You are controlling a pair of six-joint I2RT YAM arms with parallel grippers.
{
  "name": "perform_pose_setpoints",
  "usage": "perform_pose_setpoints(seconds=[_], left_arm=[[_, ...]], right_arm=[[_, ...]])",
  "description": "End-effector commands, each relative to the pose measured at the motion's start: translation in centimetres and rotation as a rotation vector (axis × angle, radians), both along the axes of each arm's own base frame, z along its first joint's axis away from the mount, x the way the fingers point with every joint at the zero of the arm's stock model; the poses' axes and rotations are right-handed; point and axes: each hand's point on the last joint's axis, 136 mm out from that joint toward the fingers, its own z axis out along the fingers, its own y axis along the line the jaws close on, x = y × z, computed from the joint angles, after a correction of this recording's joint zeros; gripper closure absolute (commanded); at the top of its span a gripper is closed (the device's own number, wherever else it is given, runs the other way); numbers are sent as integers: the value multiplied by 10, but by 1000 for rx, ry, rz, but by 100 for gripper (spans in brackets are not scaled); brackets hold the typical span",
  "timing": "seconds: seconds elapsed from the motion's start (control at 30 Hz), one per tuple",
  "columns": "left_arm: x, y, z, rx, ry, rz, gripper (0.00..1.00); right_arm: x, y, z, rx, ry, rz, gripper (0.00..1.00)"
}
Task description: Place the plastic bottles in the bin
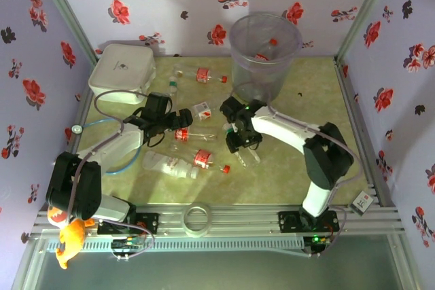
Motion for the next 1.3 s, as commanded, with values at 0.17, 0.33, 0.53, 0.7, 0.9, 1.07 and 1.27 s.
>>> perform_pose_setpoints(seconds=[0.17, 0.33, 0.53, 0.7, 0.9, 1.07, 1.27], left_arm=[[3, 2, -2, 4, -2, -3, 0], [2, 2, -3, 1, -1, 0, 0], [1, 2, -3, 7, 2, -7, 0], [0, 4, -2, 10, 1, -6, 0], [1, 3, -5, 10, 7, -4, 0], [1, 4, -5, 13, 5, -7, 0], [2, 4, -2, 14, 2, -7, 0]], right_arm=[[-4, -18, 69, -12, -63, 44, 28], [-8, -9, 40, -12, 3, 43, 24], [1, -3, -4, -51, 38, 53, 18], [1, -1, -36, -63, 81, 48, 18], [-3, -4, -66, -92, 116, 42, 25], [-5, -4, -77, -95, 135, 41, 31], [-4, -2, -62, -79, 120, 35, 38]])
